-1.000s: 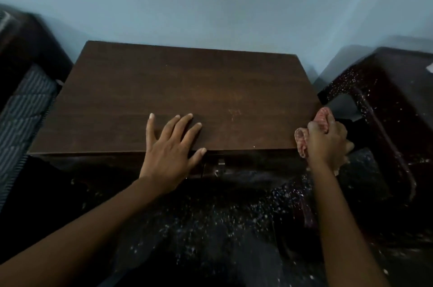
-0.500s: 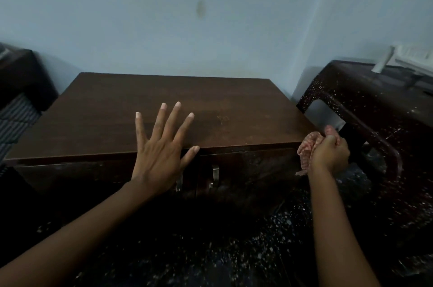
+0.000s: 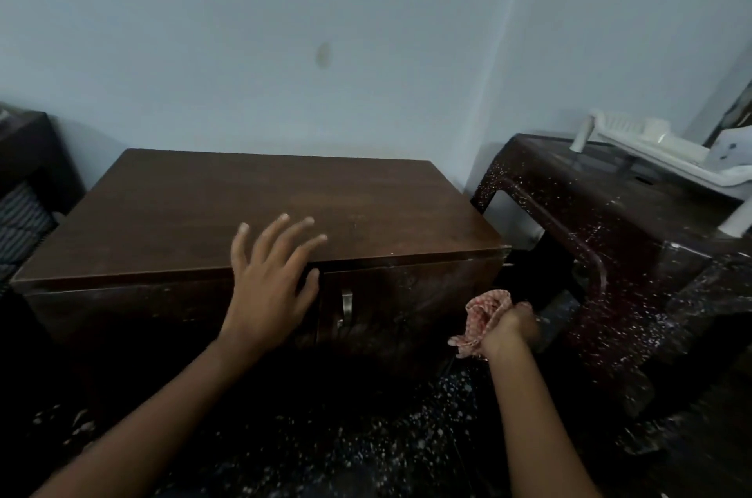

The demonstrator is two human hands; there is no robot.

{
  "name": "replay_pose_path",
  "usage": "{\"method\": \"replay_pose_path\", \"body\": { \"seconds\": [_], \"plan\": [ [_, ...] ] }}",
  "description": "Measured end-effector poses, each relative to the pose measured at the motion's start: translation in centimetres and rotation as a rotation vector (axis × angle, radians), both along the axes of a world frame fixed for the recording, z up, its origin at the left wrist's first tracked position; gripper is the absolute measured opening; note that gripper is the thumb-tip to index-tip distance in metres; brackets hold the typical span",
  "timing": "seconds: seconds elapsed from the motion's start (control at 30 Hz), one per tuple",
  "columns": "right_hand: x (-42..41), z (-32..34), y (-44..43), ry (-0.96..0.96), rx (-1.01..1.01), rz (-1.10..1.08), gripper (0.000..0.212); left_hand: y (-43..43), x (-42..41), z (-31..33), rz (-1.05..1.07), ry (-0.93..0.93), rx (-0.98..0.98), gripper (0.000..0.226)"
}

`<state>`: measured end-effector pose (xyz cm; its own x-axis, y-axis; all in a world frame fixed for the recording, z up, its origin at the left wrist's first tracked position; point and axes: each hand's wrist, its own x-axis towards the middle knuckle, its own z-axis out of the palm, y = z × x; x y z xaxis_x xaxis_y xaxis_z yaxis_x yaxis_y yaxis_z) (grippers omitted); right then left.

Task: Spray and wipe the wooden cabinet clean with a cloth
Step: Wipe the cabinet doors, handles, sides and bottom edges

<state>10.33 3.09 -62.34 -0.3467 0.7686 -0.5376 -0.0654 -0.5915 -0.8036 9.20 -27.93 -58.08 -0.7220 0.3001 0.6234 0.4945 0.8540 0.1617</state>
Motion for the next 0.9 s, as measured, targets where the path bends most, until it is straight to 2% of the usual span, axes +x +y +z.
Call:
{"method": "replay_pose_path", "body": {
  "seconds": [0.07,0.13,0.2,0.27,0.33,0.4,0.5,0.57,0.7,0.8,0.9],
  "plan": [
    [-0.2,0.7,-1.5,-0.063,0.277,-0.011,0.043,0.7,2.3,-1.1,-0.175,0.05,0.113,0.033],
    [-0.4,1.5,-2.3,-0.183,0.658,-0.024,0.04,1.3,4.1,-3.2,-0.293,-0.051,0.226,0.028],
    [-0.4,2.3,-2.6,-0.264,0.962,-0.055,0.046,1.6,5.2,-5.5,-0.313,-0.195,0.322,0.027],
    [-0.6,2.4,-2.4,-0.319,1.213,-0.059,0.043,1.5,5.8,-7.6,-0.281,-0.294,0.405,0.027],
    [-0.3,2.2,-2.9,-0.418,1.46,0.04,0.037,1.1,6.5,-9.8,-0.247,-0.367,0.442,0.026],
    [-0.2,1.5,-2.6,-0.504,1.61,0.188,0.037,0.9,7.2,-11.3,-0.241,-0.412,0.448,0.028],
    [-0.4,1.4,-0.9,-0.653,1.627,0.218,0.039,0.9,7.5,-12.2,-0.247,-0.449,0.432,0.025],
    [-0.5,1.9,0.9,-0.671,1.521,0.166,0.034,1.2,7.2,-11.8,-0.264,-0.428,0.394,0.023],
    [0.1,1.1,2.5,-0.606,1.199,0.132,0.041,0.9,6.9,-11.8,-0.248,-0.458,0.375,0.03],
    [0.1,1.1,1.7,-0.43,1.092,0.139,0.047,0.7,6.5,-12.1,-0.234,-0.495,0.384,0.036],
    [-0.5,1.8,0.3,-0.275,1.066,0.145,0.048,1.1,6.3,-11.9,-0.213,-0.514,0.414,0.031]
  ]
}}
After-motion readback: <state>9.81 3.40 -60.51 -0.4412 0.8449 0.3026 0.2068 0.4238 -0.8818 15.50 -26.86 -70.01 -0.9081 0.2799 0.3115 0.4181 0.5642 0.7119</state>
